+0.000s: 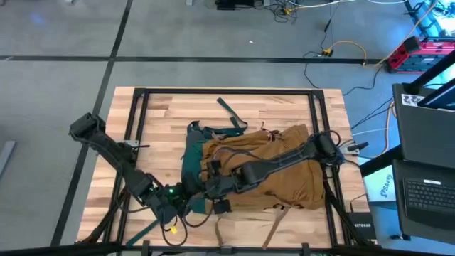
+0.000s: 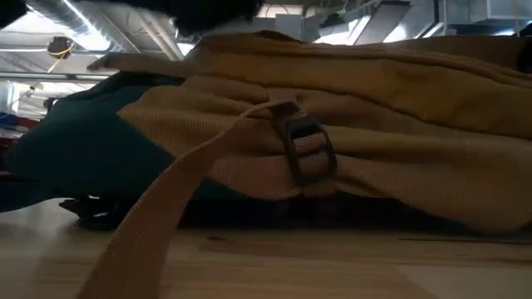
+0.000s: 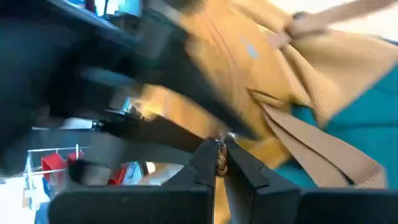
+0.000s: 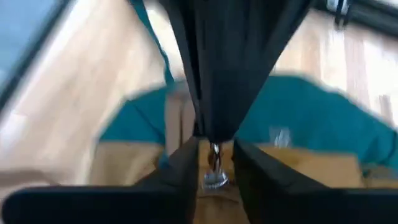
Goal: Unpack backpack
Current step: Close the brown backpack
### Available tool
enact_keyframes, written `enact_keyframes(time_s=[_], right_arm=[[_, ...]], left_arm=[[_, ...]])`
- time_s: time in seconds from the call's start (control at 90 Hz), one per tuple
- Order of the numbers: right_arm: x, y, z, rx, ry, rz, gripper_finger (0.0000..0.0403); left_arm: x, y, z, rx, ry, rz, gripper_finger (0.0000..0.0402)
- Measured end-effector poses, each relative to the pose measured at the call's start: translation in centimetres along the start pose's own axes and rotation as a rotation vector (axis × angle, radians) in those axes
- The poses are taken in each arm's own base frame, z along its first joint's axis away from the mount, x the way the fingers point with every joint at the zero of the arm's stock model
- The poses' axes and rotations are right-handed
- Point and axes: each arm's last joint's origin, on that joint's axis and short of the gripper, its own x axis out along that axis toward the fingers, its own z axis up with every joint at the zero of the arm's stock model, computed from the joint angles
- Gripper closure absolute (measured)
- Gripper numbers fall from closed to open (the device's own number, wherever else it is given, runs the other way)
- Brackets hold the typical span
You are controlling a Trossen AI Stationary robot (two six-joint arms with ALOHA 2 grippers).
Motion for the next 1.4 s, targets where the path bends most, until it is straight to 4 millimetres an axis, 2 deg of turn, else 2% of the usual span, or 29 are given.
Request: enact_keyframes(time_s=[0.122,0.222,0.844,1.4], right_arm=[[0.81,0.14,-0.52,-0.001,-0.013,-0.007,0.0264],[0.98,0.07,-0.58,-0.018,-0.022,-0.005,0.0253],[0.95,-0.28,-0.28,-0.033,-0.049,0.004,0.0286],[0.84,-0.30,0.04,-0.027,-0.078,0.003,0.0286]], left_arm=[[0.00,0.02,-0.02,0.015,0.001,0.000,0.0401],[-0.02,0.00,-0.02,0.012,0.000,-0.002,0.0401],[-0.14,-0.46,-0.48,-0.013,0.031,-0.038,0.0401],[-0.14,-0.62,-0.58,-0.058,0.037,-0.049,0.0401]])
